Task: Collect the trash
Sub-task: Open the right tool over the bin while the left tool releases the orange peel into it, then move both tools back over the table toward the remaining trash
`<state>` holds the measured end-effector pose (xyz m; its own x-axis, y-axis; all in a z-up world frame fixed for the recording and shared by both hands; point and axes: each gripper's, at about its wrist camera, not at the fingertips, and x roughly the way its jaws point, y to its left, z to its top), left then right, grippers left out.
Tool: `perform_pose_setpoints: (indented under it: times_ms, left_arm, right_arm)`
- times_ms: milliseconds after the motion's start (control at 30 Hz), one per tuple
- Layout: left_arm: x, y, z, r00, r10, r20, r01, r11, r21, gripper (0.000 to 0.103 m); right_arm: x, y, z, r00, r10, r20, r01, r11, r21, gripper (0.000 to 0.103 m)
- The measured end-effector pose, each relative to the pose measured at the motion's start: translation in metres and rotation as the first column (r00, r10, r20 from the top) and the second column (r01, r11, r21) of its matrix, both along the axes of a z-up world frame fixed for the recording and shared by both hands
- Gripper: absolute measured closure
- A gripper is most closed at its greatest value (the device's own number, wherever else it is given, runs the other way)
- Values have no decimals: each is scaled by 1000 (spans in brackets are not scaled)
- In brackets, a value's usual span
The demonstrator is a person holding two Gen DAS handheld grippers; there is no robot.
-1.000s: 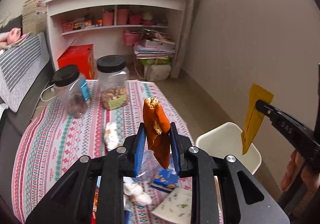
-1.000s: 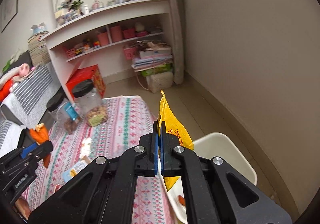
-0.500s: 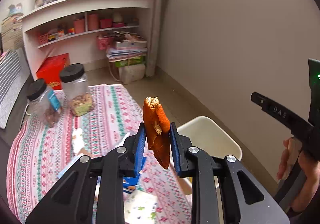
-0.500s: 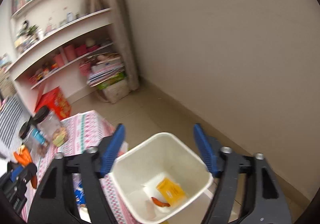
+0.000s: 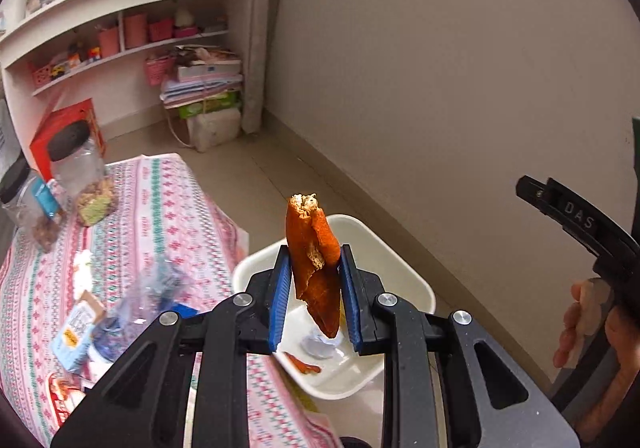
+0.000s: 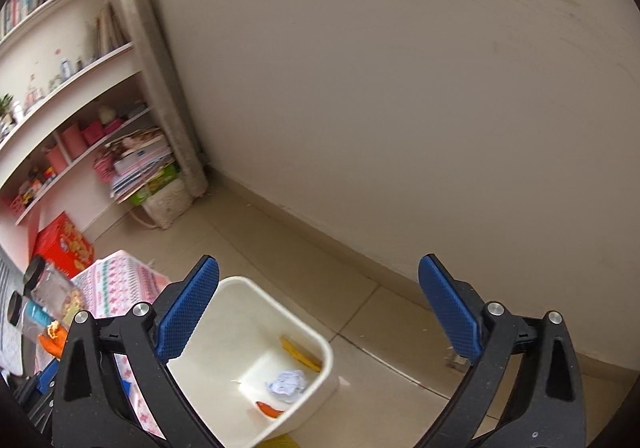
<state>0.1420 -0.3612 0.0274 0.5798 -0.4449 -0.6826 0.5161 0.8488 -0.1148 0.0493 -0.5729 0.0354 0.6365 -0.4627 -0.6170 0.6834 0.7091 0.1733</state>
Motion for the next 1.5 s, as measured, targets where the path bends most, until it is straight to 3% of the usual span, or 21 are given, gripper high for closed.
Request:
perform_pose_setpoints:
  times_ms: [300,500,733,800,1200,1500]
  left_arm:
    - [6,-43,-17,997,-28,-65,29,1000,10,77]
    - [11,-59,-25,995,-22,-98,24,999,22,50]
    - [6,-54,-23,998,-16,-53,19,998,56,46]
    - [4,-48,-20,999,-7,-33,9,998,61,40]
    - [2,7,-3,996,63,59,-68,994,90,33]
    - [15,65,-6,986,158,62,-164,981,107,32]
  right_arm:
    - [-19,-27,-10,996,-66,-56,65,998,-18,7]
    - [-24,-36,-13,993,-93,-71,93,996,-15,7]
    - [-18,-25,-11,994,-76,-75,73,997,-33,7]
    - [-14,-18,-10,995,-60,-79,56,997,-48,7]
    - [18,40,-4,993,66,-96,-76,992,-103,7]
    - [40,92,-1,977,193,-90,-202,974,-105,7]
